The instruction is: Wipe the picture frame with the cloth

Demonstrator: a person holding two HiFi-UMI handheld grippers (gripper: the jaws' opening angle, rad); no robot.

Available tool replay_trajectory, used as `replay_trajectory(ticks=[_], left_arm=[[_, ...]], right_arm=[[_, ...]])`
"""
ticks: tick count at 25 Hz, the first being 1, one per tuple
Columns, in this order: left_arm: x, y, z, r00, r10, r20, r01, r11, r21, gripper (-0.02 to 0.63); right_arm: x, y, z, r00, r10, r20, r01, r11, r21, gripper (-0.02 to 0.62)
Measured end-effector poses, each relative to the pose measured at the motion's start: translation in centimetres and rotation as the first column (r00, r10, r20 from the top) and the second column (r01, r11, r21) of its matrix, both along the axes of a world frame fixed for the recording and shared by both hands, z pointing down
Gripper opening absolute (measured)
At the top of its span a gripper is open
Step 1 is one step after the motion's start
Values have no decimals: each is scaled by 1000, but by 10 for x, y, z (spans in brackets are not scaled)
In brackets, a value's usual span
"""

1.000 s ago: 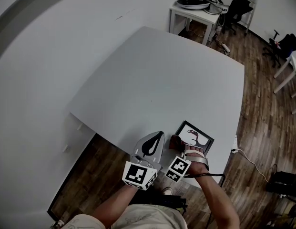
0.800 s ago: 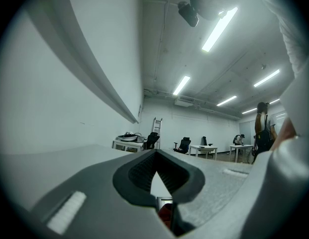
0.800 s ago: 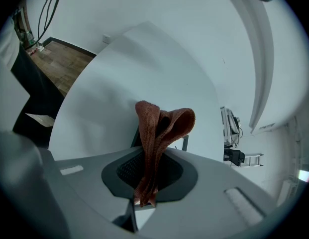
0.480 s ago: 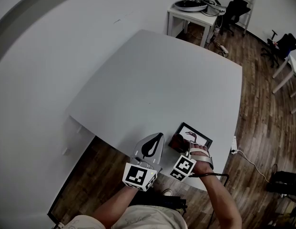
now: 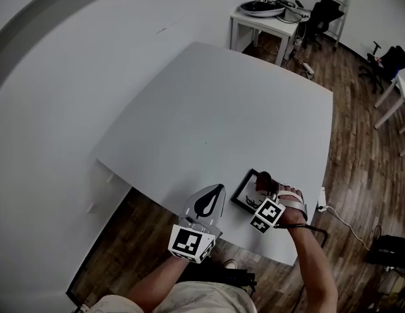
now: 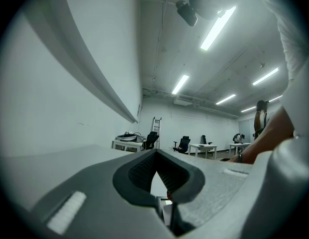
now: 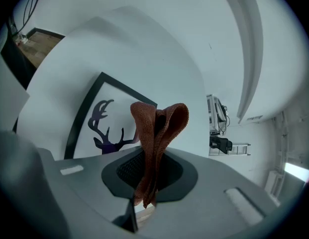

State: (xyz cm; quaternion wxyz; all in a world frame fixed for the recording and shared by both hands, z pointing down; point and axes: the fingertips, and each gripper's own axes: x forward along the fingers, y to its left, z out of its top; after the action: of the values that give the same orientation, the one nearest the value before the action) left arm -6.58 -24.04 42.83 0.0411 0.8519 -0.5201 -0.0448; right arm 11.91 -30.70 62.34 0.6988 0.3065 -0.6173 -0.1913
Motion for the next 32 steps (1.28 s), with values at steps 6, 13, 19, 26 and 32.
replay_trajectory(ticks=[6,13,19,26,32], left_arm=[[-1,0,3,1000,4,12,-4,1000,-9,2],[1,1,5,999,10,31,-10,1000,-18,2],[5,2,8,999,20,40,-18,999,-35,2],[10,2,8,999,26,33,-25,999,-20,2],[11,2,7,999,25,30,-24,1000,-19,2]], right_arm=[[10,-13,19,1000,26,-3,-26,1000,8,60],[16,-15,33,997,70,29,-70,998,-1,60],[12,-12,34,997,72,36,-72,997,-8,60],[5,-3,35,998,52,45,-51,999,-19,60],[-6,13,37,999,-1,33,2,999,-42,60]])
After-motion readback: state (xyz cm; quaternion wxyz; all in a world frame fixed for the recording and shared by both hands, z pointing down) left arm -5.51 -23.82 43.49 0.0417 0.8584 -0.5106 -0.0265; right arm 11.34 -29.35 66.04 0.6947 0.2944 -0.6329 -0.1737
